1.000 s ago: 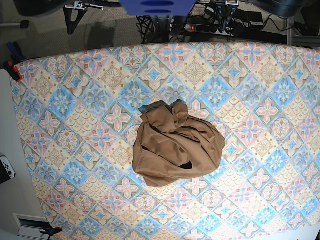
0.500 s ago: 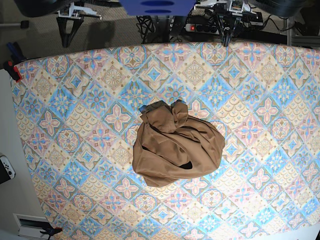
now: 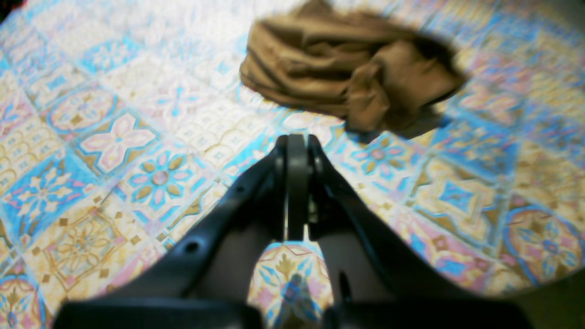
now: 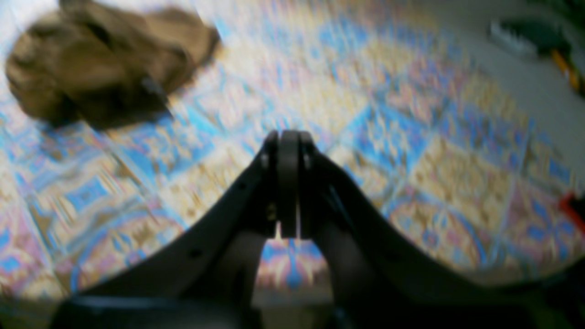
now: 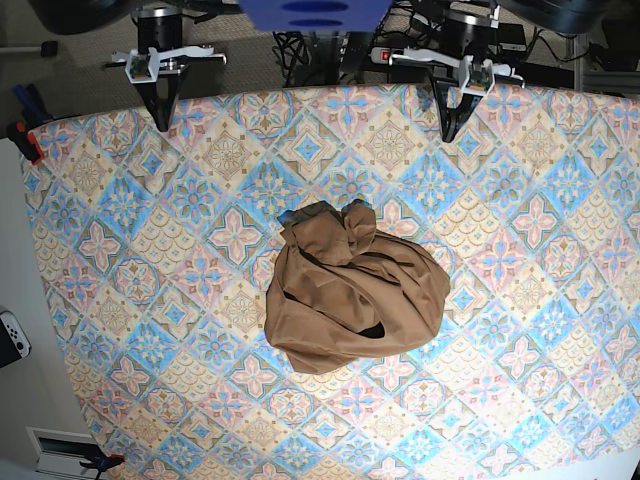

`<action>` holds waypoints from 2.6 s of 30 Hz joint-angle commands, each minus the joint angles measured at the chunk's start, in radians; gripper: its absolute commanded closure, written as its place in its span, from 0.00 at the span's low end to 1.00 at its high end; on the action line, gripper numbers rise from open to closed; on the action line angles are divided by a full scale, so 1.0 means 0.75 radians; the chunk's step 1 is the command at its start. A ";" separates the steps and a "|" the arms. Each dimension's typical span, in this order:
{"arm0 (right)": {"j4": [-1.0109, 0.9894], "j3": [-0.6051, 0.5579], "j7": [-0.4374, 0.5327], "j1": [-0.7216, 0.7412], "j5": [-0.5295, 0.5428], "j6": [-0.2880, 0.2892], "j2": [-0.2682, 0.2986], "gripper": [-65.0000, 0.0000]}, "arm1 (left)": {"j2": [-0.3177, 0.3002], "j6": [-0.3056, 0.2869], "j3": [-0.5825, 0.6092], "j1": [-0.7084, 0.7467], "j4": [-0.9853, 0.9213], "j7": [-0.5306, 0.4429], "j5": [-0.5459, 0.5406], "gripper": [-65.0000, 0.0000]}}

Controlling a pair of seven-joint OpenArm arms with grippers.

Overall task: Layout the t-shirt on the table in an organized manner, then fold the t-shirt properly
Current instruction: 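Lower both grippers toward the crumpled brown t-shirt, then grasp the edge of the brown t-shirt with the right gripper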

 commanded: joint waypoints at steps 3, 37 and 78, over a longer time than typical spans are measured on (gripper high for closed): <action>0.026 -0.058 -0.078 -0.002 0.002 0.006 0.010 1.00 | -0.034 0.000 -0.005 -0.027 0.024 0.084 -0.117 0.99; 0.044 -0.521 -0.956 0.815 0.002 0.008 0.152 0.53 | -0.388 0.002 -0.224 -0.561 0.022 1.109 -0.596 0.99; -0.379 -0.719 -0.953 1.189 0.006 0.008 0.152 0.52 | -0.386 0.002 -0.224 -0.559 0.016 1.109 -0.587 0.99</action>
